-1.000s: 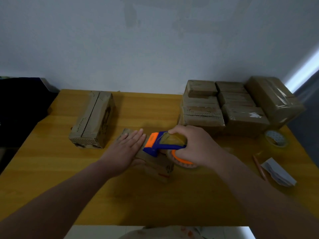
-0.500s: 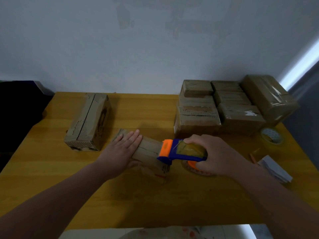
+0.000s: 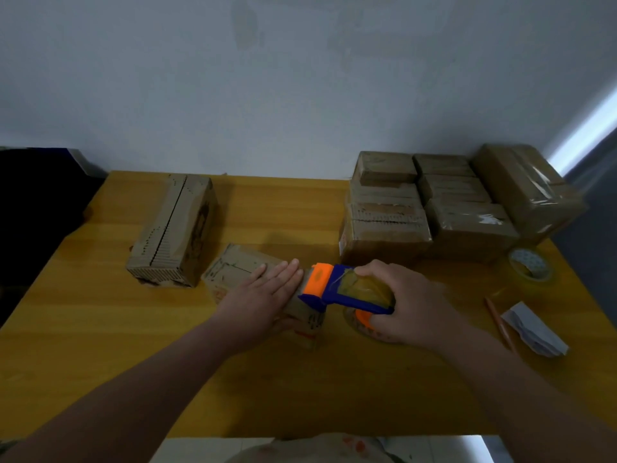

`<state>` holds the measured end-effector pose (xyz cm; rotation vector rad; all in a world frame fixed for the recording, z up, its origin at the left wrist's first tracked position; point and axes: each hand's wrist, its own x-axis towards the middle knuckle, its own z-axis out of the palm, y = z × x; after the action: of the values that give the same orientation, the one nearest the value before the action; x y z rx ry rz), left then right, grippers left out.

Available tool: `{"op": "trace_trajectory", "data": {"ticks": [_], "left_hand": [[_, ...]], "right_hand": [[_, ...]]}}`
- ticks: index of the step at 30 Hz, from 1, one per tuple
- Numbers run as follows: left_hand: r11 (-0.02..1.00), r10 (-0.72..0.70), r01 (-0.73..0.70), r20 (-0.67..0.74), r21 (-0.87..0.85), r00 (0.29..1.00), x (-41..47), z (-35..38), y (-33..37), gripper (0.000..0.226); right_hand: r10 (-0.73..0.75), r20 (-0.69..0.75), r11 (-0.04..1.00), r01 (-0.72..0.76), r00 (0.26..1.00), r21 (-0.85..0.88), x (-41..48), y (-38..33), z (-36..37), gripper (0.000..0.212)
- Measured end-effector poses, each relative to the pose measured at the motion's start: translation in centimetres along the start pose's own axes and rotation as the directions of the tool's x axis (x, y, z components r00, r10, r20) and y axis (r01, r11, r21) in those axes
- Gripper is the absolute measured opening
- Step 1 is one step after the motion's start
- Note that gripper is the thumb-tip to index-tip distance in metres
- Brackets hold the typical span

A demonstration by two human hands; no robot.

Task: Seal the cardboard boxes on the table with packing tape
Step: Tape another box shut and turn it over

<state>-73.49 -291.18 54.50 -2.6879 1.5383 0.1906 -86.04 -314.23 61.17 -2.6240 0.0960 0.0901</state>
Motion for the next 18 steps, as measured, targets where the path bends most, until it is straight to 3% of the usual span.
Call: {"op": "trace_trajectory", "data": {"ticks": [3, 5, 11, 18], "left_hand": [[0.999, 0.038, -0.039, -0.063, -0.008, 0.997, 0.1, -0.1, -2.5, 0.077], [0.999, 0.038, -0.038, -0.028, -0.023, 0.999, 0.0, -0.3, -3.8, 0.077], [0.999, 0.041, -0.041, -0.02, -0.012, 0.999, 0.0, -0.4, -4.0, 0.078], [0.999, -0.016, 0.016, 0.015, 0.033, 1.0, 0.1, -0.6, -3.7, 0.083]], "right_hand": [[0.013, -0.043, 1.0, -0.013, 0.999, 0.0, 1.2, -1.3, 1.3, 0.063], [0.018, -0.057, 1.0, -0.017, 0.998, 0.004, 1.8, -1.9, 1.7, 0.063], [0.021, 0.046, 0.986, -0.029, 0.999, 0.165, 0.9, -0.5, 0.2, 0.066], [0.08, 0.096, 0.991, -0.089, 0.992, 0.096, -0.5, 1.4, -0.1, 0.068]]}}
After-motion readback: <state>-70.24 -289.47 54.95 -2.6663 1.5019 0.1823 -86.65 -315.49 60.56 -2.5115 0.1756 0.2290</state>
